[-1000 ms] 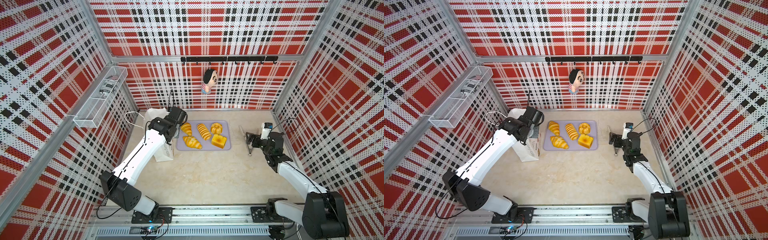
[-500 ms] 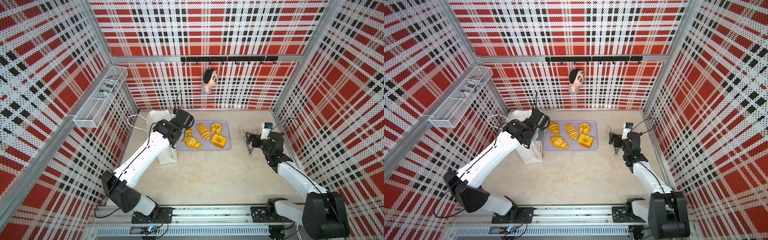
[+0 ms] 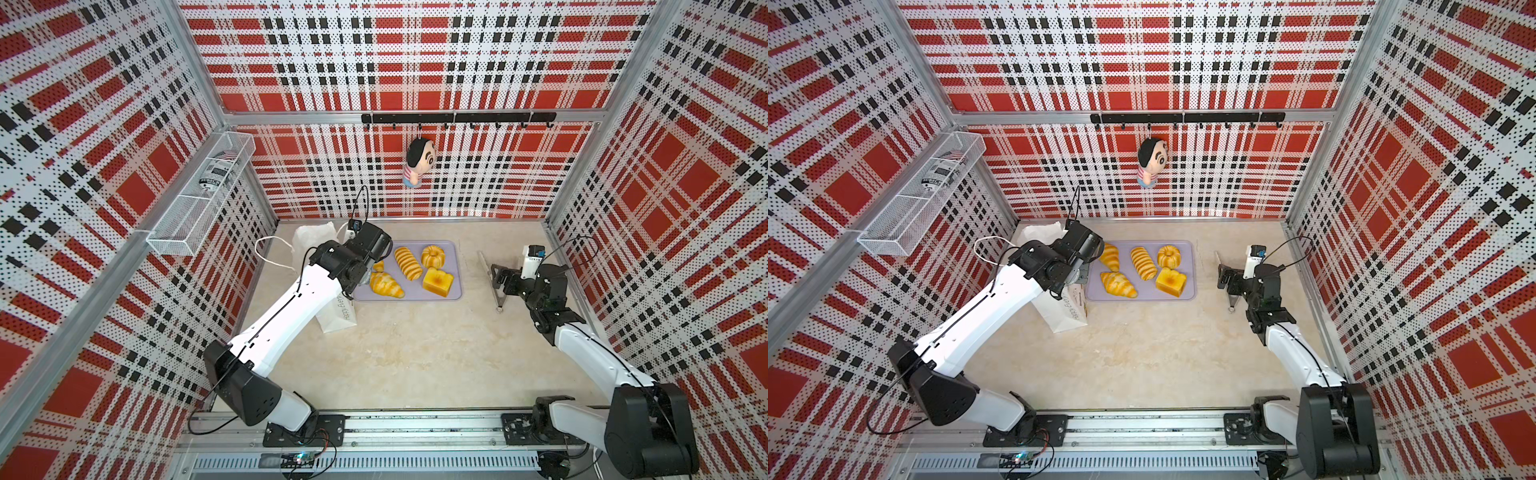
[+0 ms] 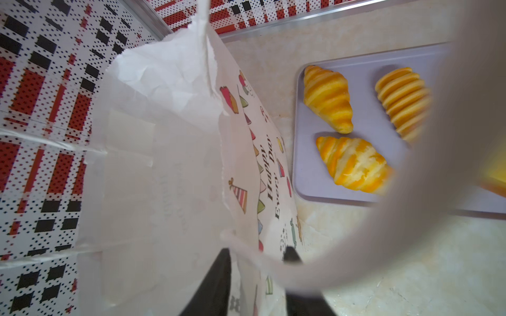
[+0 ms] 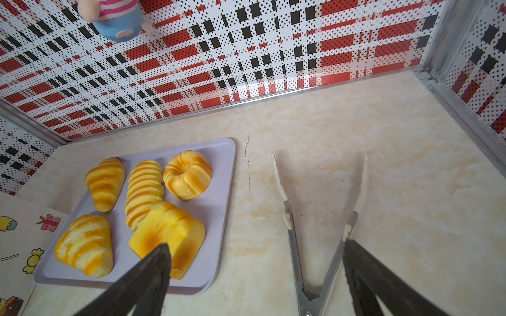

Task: Pack bread into a paper bag
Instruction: Adjust the paper bag at the center of the board.

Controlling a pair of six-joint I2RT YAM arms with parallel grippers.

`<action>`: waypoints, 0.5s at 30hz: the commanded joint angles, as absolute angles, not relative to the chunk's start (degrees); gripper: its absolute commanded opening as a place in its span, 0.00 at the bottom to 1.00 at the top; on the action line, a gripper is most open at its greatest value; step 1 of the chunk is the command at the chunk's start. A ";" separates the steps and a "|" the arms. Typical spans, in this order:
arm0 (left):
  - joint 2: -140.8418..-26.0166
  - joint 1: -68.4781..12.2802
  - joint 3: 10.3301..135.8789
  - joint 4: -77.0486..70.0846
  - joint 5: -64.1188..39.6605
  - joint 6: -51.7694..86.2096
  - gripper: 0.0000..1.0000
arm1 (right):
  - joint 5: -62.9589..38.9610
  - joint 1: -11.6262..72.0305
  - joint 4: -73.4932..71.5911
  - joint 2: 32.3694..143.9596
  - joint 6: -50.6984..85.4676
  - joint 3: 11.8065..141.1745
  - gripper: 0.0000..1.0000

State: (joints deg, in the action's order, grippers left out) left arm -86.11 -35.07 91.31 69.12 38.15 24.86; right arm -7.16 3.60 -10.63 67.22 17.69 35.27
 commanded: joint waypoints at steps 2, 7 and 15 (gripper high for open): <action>-86.04 -35.50 94.72 71.81 42.30 26.68 0.46 | -7.73 3.87 -11.79 67.06 18.11 35.33 1.00; -86.19 -36.12 101.49 73.87 45.97 27.42 0.55 | -7.91 3.87 -11.61 67.16 18.20 35.41 1.00; -81.91 -35.50 102.59 67.67 53.60 27.98 0.65 | -7.44 4.30 -5.02 68.49 18.26 40.14 1.00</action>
State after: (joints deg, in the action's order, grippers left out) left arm -84.86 -35.81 102.67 71.31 48.84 27.20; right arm -7.88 3.79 -8.14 67.79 17.91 36.97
